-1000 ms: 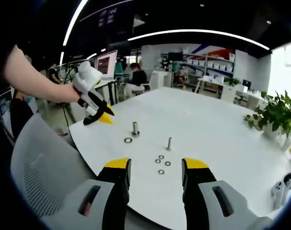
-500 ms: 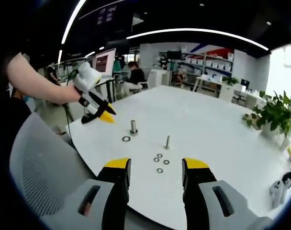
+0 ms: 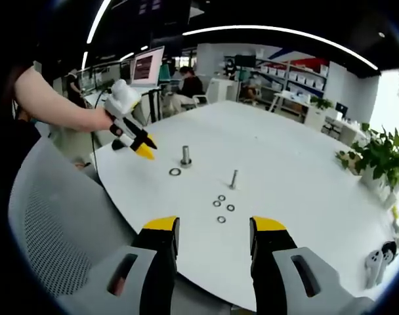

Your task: Place the washer onto the threaded stud by aligning its center hole with the stud, sliding it down to the base, and recovering from edge contact or off-axis alignment until the washer reaches the visible bottom stop.

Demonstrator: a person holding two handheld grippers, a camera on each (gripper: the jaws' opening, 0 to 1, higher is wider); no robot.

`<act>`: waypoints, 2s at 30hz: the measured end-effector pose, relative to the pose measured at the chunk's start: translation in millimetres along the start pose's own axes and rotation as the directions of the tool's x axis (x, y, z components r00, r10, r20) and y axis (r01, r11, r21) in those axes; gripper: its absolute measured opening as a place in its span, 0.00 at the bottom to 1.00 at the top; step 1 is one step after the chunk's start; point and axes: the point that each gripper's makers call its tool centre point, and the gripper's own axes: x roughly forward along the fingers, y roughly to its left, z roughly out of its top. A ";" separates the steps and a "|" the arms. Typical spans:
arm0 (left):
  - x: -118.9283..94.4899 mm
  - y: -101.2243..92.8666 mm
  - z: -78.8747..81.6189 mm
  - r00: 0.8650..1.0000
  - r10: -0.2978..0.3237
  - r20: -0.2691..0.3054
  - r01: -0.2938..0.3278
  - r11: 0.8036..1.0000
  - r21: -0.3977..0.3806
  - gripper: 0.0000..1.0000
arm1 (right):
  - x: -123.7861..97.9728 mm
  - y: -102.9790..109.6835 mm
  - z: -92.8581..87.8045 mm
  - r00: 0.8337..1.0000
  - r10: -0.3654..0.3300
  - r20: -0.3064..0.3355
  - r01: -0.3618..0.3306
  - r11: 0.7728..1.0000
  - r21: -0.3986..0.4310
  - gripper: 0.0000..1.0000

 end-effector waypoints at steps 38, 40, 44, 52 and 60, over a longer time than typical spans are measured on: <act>80.3 -4.4 -12.7 0.926 0.140 -0.352 -0.119 0.990 0.079 0.30 | -9.3 4.2 13.3 0.989 0.085 0.118 -0.098 0.989 0.113 0.45; 80.6 -2.3 -8.6 0.928 0.148 -0.342 -0.126 0.988 0.085 0.28 | -9.1 4.1 13.4 0.989 0.088 0.119 -0.102 0.988 0.119 0.45; 80.1 -4.0 -7.9 0.922 0.143 -0.360 -0.114 0.988 0.102 0.28 | -9.2 5.1 13.8 0.988 0.095 0.122 -0.110 0.986 0.122 0.45; 81.5 -3.4 -6.3 0.910 0.131 -0.394 -0.089 0.988 0.123 0.21 | -8.9 6.8 14.2 0.987 0.105 0.122 -0.120 0.985 0.124 0.45; 80.8 -4.6 -8.3 0.878 0.124 -0.462 -0.059 0.986 0.153 0.21 | -9.0 7.6 15.0 0.986 0.107 0.126 -0.123 0.984 0.128 0.45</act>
